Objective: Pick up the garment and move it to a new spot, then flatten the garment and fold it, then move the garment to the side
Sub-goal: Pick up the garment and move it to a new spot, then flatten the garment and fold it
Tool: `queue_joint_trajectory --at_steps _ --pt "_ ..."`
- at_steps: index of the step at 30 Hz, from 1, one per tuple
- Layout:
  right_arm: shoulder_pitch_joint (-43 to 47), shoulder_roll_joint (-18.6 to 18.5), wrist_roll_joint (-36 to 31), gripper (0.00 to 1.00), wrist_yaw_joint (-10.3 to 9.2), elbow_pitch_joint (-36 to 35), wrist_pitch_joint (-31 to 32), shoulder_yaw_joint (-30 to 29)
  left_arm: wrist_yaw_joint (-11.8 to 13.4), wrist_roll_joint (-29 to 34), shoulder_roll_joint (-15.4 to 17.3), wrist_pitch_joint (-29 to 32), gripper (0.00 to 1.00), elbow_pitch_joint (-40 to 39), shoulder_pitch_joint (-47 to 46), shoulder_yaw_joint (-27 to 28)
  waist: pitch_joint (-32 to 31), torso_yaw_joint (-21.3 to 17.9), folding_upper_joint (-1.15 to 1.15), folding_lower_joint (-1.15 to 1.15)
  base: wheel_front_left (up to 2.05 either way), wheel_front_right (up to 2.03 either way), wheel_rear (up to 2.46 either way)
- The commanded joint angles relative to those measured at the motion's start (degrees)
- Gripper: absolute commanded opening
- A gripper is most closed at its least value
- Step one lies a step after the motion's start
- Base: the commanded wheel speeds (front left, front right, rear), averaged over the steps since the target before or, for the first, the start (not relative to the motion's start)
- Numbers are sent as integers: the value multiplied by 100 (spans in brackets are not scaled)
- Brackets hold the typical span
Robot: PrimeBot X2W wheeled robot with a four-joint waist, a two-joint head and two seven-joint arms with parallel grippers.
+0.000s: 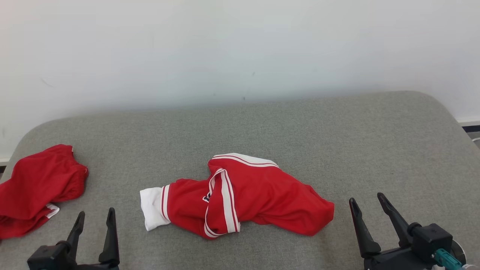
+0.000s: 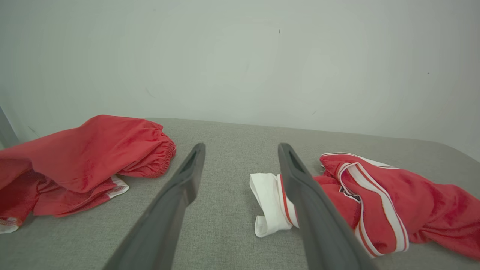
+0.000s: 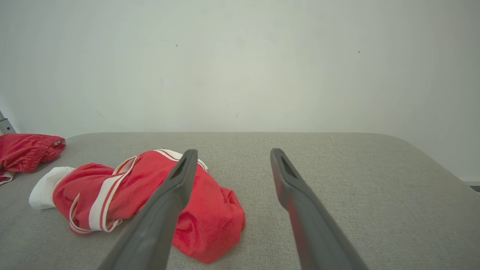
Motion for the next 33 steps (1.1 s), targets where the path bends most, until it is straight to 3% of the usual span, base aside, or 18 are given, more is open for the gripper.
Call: queue_joint_trajectory --at_steps 1,16,23,33 --pt "47 -11 60 100 -2 -35 16 -5 9 -73 55 -2 100 -2 67 28 -4 -5 0 1 0 0 0" --pt "-1 -10 53 100 -2 -138 105 -8 62 -88 87 43 100 -124 -11 -25 137 170 0 1 0 0 0" --pt "-395 -11 133 100 -2 -47 548 432 102 -113 3 49 100 -127 -150 -49 326 557 0 1 0 0 0" --pt "-1636 -494 538 100 -2 812 1431 1400 -53 -42 -197 -35 100 -10 -612 -251 832 1365 0 1 0 0 0"
